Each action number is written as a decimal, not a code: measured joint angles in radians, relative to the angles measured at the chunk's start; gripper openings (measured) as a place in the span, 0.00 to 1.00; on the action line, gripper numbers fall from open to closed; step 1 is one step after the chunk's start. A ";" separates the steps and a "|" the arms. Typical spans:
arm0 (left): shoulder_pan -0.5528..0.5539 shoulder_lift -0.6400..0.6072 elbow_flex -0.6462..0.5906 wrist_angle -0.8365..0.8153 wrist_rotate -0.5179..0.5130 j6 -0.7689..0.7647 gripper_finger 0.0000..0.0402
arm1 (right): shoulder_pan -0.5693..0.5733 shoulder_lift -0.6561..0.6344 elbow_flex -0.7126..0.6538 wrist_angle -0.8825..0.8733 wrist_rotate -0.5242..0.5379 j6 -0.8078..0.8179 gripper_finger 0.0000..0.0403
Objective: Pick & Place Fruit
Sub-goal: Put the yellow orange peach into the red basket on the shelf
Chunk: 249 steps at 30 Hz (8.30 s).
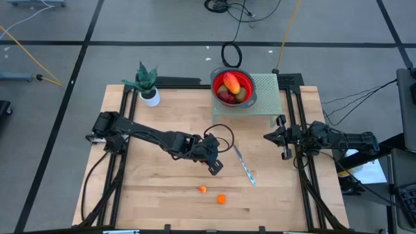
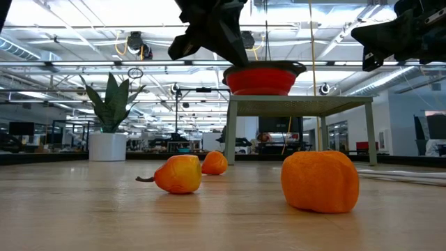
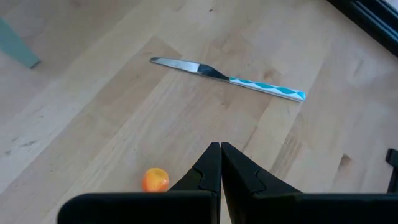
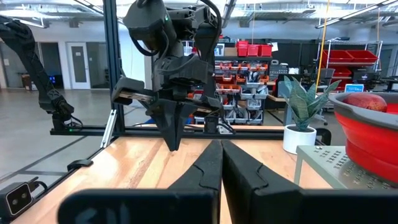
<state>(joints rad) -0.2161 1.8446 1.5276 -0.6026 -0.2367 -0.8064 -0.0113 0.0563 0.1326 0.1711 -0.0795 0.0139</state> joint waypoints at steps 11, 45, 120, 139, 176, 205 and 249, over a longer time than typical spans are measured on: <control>0.000 0.000 0.000 0.000 0.000 0.009 0.02 | 0.000 0.000 0.000 0.000 0.000 0.000 0.00; 0.000 0.163 -0.002 -0.022 0.149 -0.035 0.02 | 0.000 0.002 0.000 -0.001 0.000 0.000 0.00; 0.074 0.215 -0.093 -0.024 0.207 0.147 0.56 | 0.000 0.003 0.000 -0.004 0.000 0.000 0.00; 0.108 0.232 -0.093 -0.022 0.206 0.233 0.29 | 0.000 0.005 0.000 -0.020 0.000 0.000 0.00; 0.132 -0.070 -0.093 0.586 0.576 0.329 0.24 | 0.000 0.006 0.000 -0.019 0.000 0.000 0.00; -0.025 -0.073 -0.093 1.287 0.578 0.391 0.24 | 0.000 0.006 0.000 -0.019 0.000 0.000 0.00; -0.037 -0.072 -0.092 1.182 0.111 -0.034 0.24 | 0.000 0.006 0.000 -0.019 0.000 0.000 0.00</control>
<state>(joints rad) -0.2535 1.7721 1.4353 0.5793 -0.1261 -0.8408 -0.0116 0.0620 0.1322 0.1524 -0.0795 0.0143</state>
